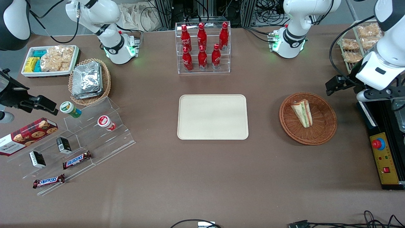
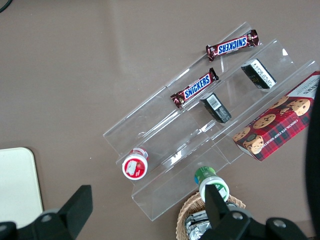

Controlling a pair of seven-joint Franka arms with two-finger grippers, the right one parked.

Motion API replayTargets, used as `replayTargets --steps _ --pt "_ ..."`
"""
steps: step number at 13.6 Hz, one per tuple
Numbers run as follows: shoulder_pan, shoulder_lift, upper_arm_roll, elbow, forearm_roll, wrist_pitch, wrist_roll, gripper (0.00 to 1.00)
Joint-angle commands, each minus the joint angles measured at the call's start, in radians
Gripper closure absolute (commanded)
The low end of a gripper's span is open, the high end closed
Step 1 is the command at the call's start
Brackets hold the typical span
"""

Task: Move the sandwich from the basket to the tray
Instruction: 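Move the open left gripper over the sandwich in the wicker basket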

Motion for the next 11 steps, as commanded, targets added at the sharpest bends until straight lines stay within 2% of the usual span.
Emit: replayTargets --steps 1,6,8,11 --pt "-0.001 0.003 0.012 0.006 0.005 -0.004 0.021 0.0" --pt "0.023 0.017 0.017 0.034 0.007 -0.044 0.019 0.0" --pt "0.025 0.017 0.019 0.003 0.005 -0.047 -0.022 0.0" --pt "0.023 -0.028 0.019 -0.193 -0.007 0.069 -0.106 0.0"
